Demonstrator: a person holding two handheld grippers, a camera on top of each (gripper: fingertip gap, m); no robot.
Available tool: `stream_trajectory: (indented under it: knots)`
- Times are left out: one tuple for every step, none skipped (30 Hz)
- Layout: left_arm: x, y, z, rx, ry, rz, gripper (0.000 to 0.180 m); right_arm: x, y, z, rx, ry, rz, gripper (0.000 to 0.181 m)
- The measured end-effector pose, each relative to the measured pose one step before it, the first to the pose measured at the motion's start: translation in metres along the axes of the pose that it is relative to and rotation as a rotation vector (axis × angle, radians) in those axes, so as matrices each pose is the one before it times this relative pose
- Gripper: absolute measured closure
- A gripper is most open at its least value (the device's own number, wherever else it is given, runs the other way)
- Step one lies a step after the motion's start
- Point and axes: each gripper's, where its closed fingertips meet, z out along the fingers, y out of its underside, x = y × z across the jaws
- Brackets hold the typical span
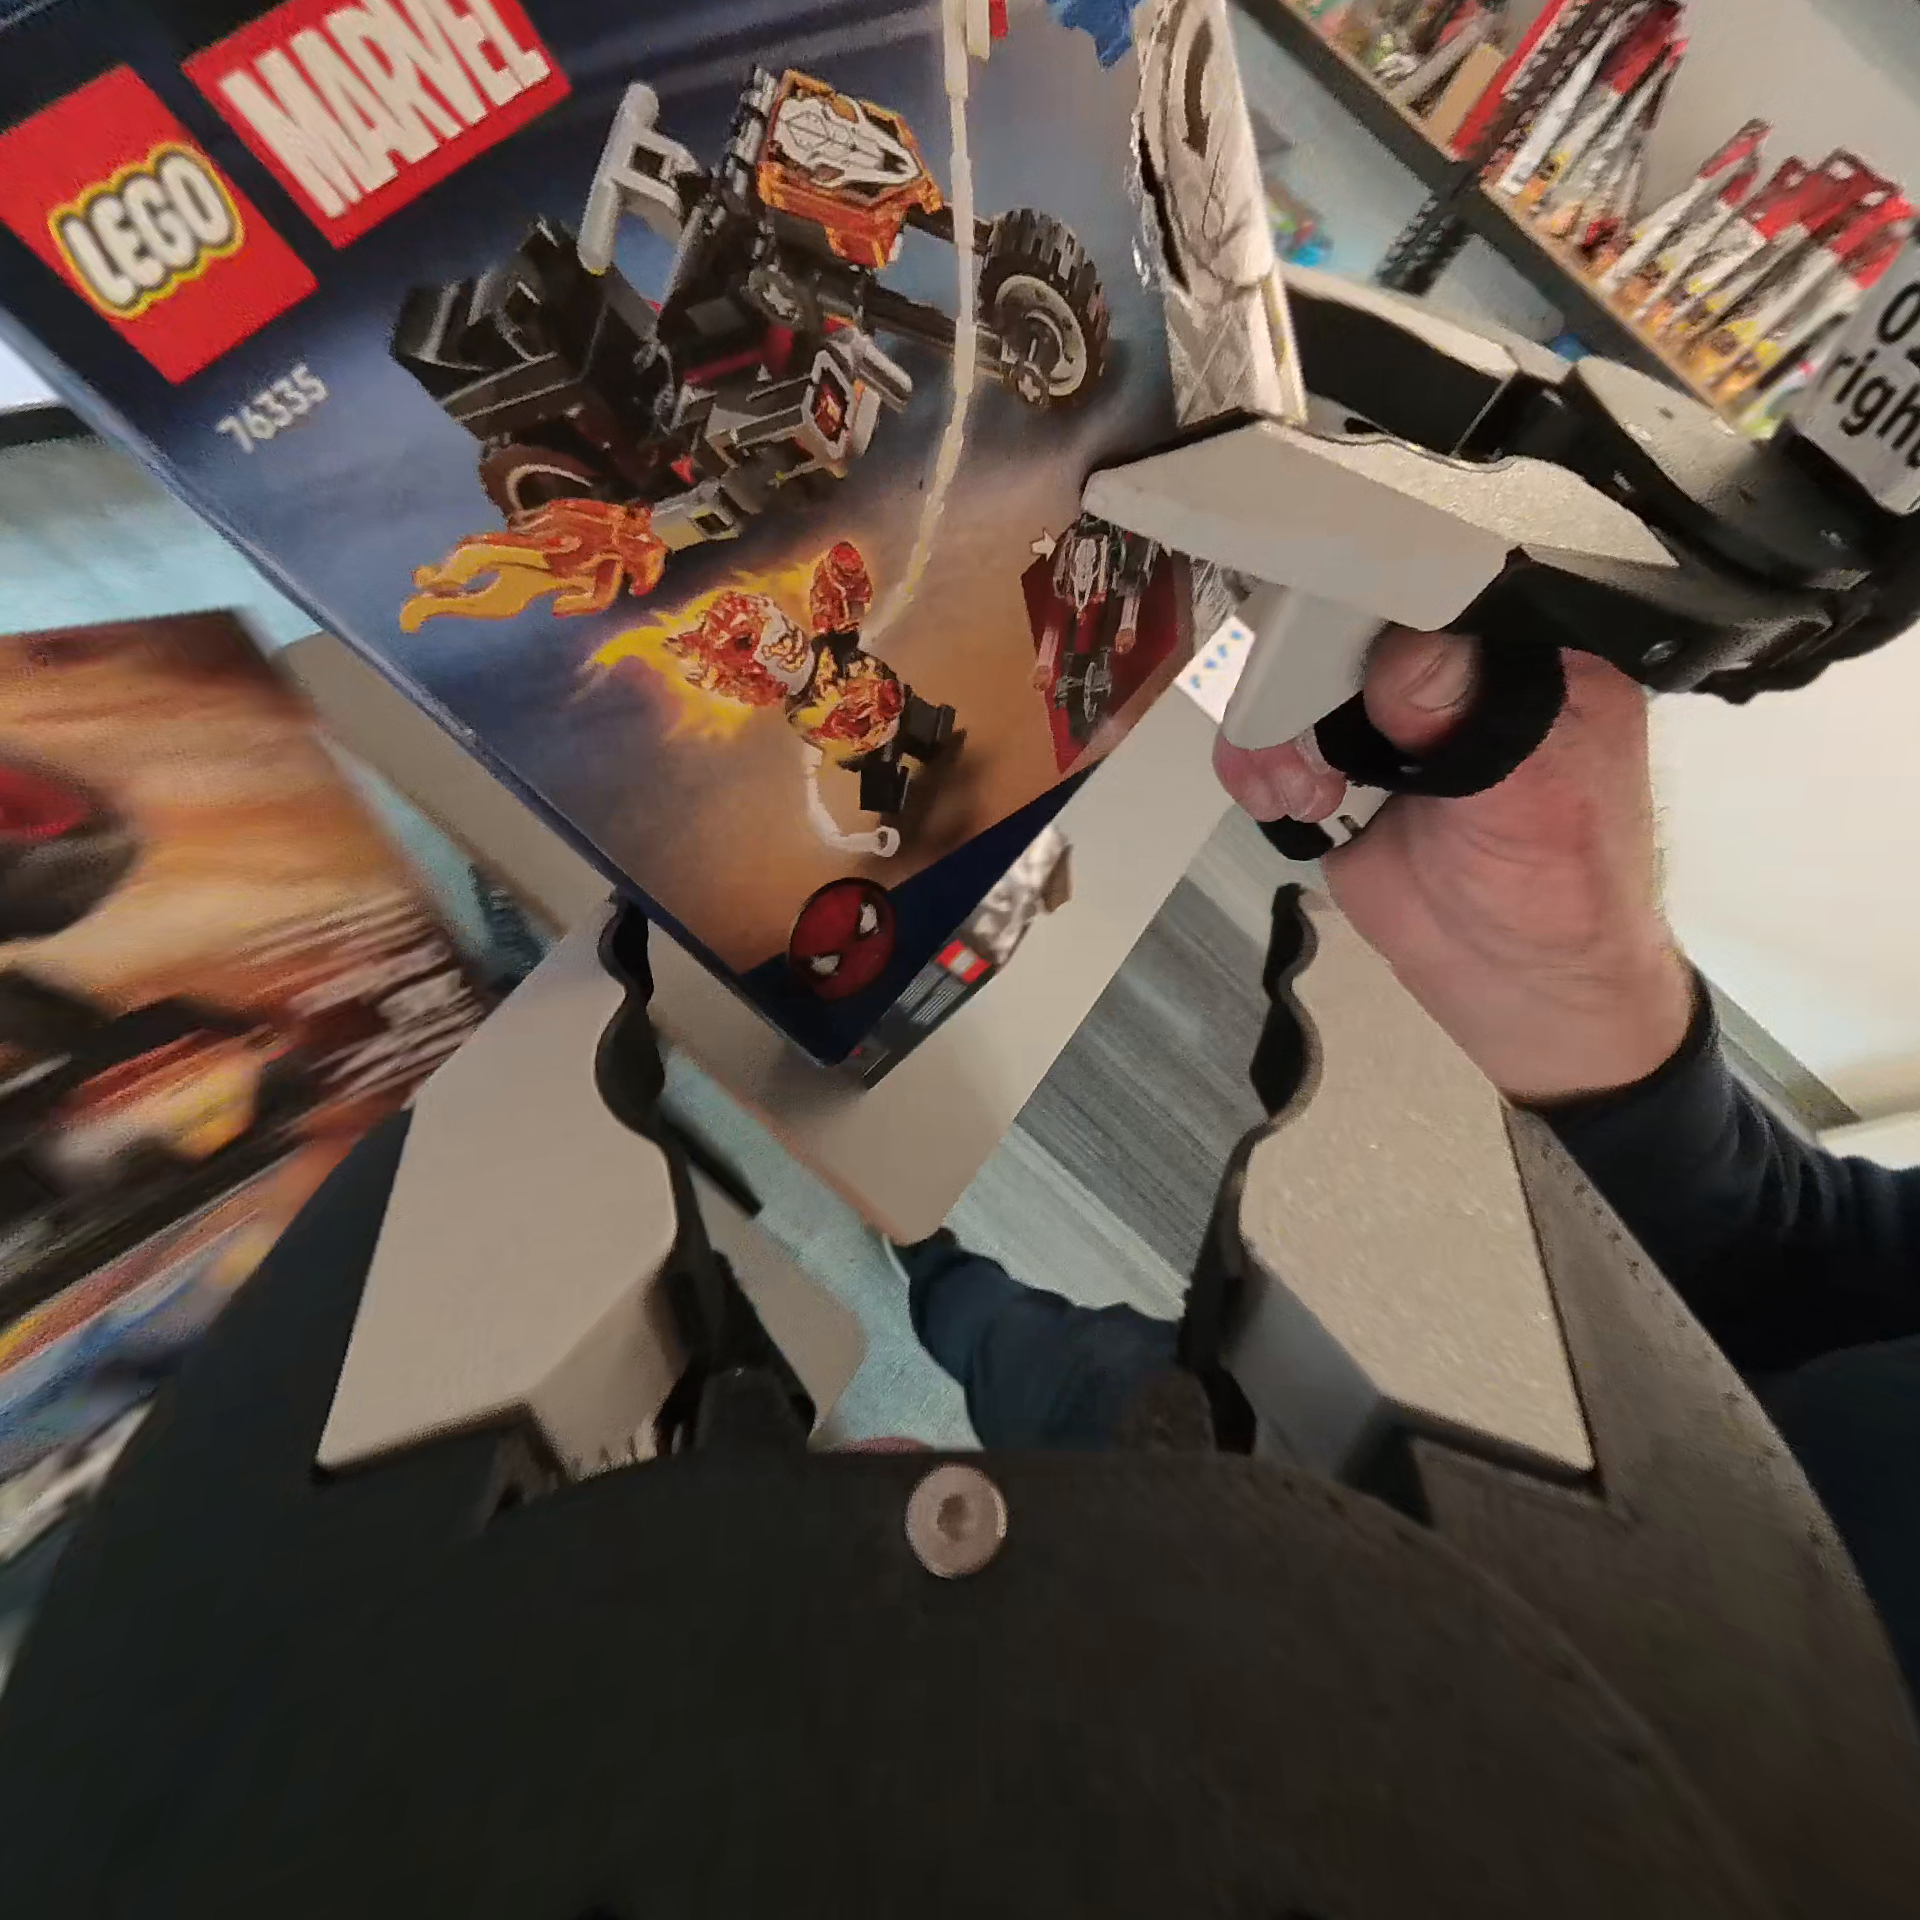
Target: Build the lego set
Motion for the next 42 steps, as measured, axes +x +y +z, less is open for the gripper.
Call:
stream_trajectory:
  knots:
    - [-0.01245,0.00093,-0.01804,0.0003,-0.029,-0.0036,0.064,-0.01429,0.00169,0.01401,-0.021,-0.0268,0.0211,0.114]
    - [-0.01307,0.00141,-0.01675,-0.0027,-0.0287,0.0031,0.065,-0.01301,0.00192,0.01355,-0.0122,-0.0262,0.0209,0.114]
    - [-0.01253,0.00232,-0.01505,-0.0103,-0.0183,-0.0053,0.065,-0.01224,0.00332,0.01328,-0.0164,-0.0226,0.0157,0.114]
    - [-0.01226,0.0034,-0.01309,-0.0176,-0.0095,-0.0158,0.063,-0.01136,0.00525,0.01312,-0.026,-0.0198,0.0083,0.114]
    - [-0.01274,0.00587,-0.01087,-0.0342,-0.0086,-0.0115,0.062,-0.01063,0.00611,0.01278,-0.0285,-0.0182,0.0035,0.113]
    - [-0.01216,0.00705,-0.00935,-0.04,-0.0027,-0.0118,0.062,-0.00983,0.00558,0.01211,-0.0215,-0.0186,-0.0002,0.113]
    - [-0.012,0.00536,-0.00856,-0.0268,-0.0024,-0.0158,0.062,-0.00879,0.00719,0.01202,-0.031,-0.0221,0.0094,0.111]
    - [-0.01476,0.0036,-0.00773,-0.0156,-0.0207,0.0017,0.062,-0.0078,0.00935,0.01219,-0.0437,-0.0324,0.021,0.108]
    - [-0.01899,0.00346,-0.00568,-0.0118,-0.0241,-0.0044,0.063,-0.0066,0.00985,0.01229,-0.0433,-0.0444,0.0274,0.109]
    - [-0.01777,0.00039,-0.00401,0.0094,0.0098,-0.0517,0.063,-0.0046,0.00931,0.01199,-0.0354,-0.0484,0.0388,0.111]
    - [-0.01183,-0.00419,-0.0039,0.0399,0.04,-0.0622,0.061,-0.00096,0.00985,0.01093,-0.0415,-0.0299,0.0325,0.108]
    - [-0.00881,-0.00281,-0.00329,0.0337,0.0274,-0.0249,0.065,-0.00063,0.00887,0.00871,-0.0389,-0.0194,0.0071,0.1]
    - [-0.00908,0.00175,-0.00237,0.0095,0.0045,-0.0216,0.069,-0.00254,0.0067,0.00493,-0.0264,-0.0229,-0.0035,0.099]
    - [-0.00556,-0.00242,-0.00313,0.0439,0.0044,-0.0219,0.07,-0.00289,0.00287,0.00053,0.0018,-0.0183,-0.0056,0.104]
    - [-0.00054,-0.00506,-0.0047,0.0662,0.0141,-0.0012,0.071,-0.00167,0.00129,-0.00301,0.0134,-0.0069,-0.0104,0.106]
    - [0.00163,-0.00271,-0.00572,0.0503,0.0172,0.001,0.076,-0.00126,0.00223,-0.00567,0.0053,-0.0073,-0.0151,0.105]
    - [-0.00151,-0.00235,-0.00603,0.0449,-0.0085,0.0017,0.078,0.00113,0.00183,-0.00862,0.0117,0.0046,-0.0122,0.105]
    - [0.00009,-0.00164,-0.00446,0.0392,-0.0051,0.0326,0.076,0.00472,0.00199,-0.01042,0.0119,0.0225,-0.0134,0.105]
    - [0.00027,0.00129,-0.00326,0.0187,-0.0013,0.0183,0.079,0.00266,0.00271,-0.0101,0.0081,0.0046,-0.0216,0.107]
    - [0.00016,0.00088,-0.00311,0.0212,-0.0096,-0.0003,0.082,-0.00086,0.00272,-0.01,0.0093,-0.0212,-0.0142,0.111]
    - [0.00513,-0.00038,-0.0029,0.0265,0.0057,0.0092,0.083,-0.00094,0.00275,-0.00978,0.0135,-0.0211,0.0015,0.114]
    - [0.00731,-0.00153,-0.00323,0.0271,0.0009,0.0218,0.085,0.00011,0.0047,-0.00949,0.0047,-0.0123,0.005,0.114]
    - [0.00839,-0.00388,-0.00402,0.0364,-0.013,0.0411,0.09,0.00042,0.00714,-0.00945,-0.0075,-0.0078,-0.0072,0.114]
    - [0.01372,-0.00336,-0.00266,0.0231,0.0029,0.0578,0.091,0.00274,0.00749,-0.01076,-0.0028,0.0062,-0.0153,0.115]
    - [0.0186,-0.00229,0.00011,0.0033,0.0222,0.0584,0.092,0.00737,0.00695,-0.01254,0.0091,0.0275,-0.0106,0.113]
    - [0.02129,-0.00177,0.003,-0.0067,0.0359,0.0467,0.093,0.00867,0.00702,-0.01408,0.0135,0.0227,-0.0083,0.109]
    - [0.02876,-0.00205,0.0063,-0.0073,0.0793,0.0527,0.097,0.01203,0.00762,-0.01551,0.0131,0.0297,-0.0052,0.105]
    - [0.03171,-0.0016,0.01062,-0.0065,0.0982,0.0557,0.105,0.01772,0.00928,-0.0166,0.006,0.0485,0.0062,0.101]
    - [0.02684,0.00097,0.01596,-0.0188,0.0794,0.0431,0.114,0.02041,0.01151,-0.01649,-0.0068,0.0436,0.0148,0.098]
    - [0.02329,0.00349,0.02074,-0.0267,0.0731,0.0304,0.12,0.02109,0.01326,-0.01575,-0.0157,0.0314,0.0125,0.095]
    - [0.01937,0.00504,0.02466,-0.024,0.0688,0.0151,0.119,0.02541,0.01525,-0.01524,-0.0224,0.0499,0.0097,0.092]
    - [0.01352,0.00856,0.02769,-0.0308,0.0573,-0.0063,0.118,0.02955,0.01717,-0.01425,-0.0329,0.0711,0.0081,0.09]
    - [0.00812,0.01101,0.02971,-0.0327,0.0507,-0.0223,0.114,0.02747,0.01726,-0.01228,-0.0304,0.0549,0.0097,0.09]
    - [0.00274,0.01329,0.03076,-0.0312,0.0395,-0.0213,0.109,0.0251,0.0153,-0.0105,-0.016,0.0364,0.0282,0.091]
    - [-0.00508,0.01576,0.0302,-0.0436,0.009,-0.0181,0.099,0.02417,0.01398,-0.00952,-0.0106,0.0319,0.0422,0.091]
    - [-0.0092,0.01428,0.02904,-0.0401,-0.0039,-0.0197,0.091,0.02205,0.01383,-0.00813,-0.0159,0.0273,0.0357,0.09]
    - [-0.00947,0.01203,0.02882,-0.0277,0.003,-0.0241,0.084,0.01963,0.01342,-0.00653,-0.016,0.0233,0.0302,0.09]
    - [-0.01195,0.01699,0.0293,-0.0654,-0.0107,-0.0143,0.071,0.01734,0.01211,-0.00485,-0.0065,0.0158,0.0395,0.091]
    - [-0.01789,0.01975,0.02786,-0.0923,-0.0515,0.0212,0.062,0.01432,0.01097,-0.00322,-0.0029,0.0003,0.0526,0.092]
    - [-0.01698,0.01552,0.02674,-0.0665,-0.0515,0.0277,0.057,0.01065,0.01063,-0.0018,-0.0037,-0.017,0.0516,0.094]
    - [-0.01098,0.01106,0.02561,-0.0337,-0.0088,-0.0127,0.056,0.0105,0.01232,-0.00012,-0.0173,-0.0141,0.0535,0.095]
    - [-0.009,0.00896,0.0235,-0.0177,0.0157,-0.0469,0.056,0.01026,0.01285,0.00109,-0.0291,-0.01,0.0524,0.097]
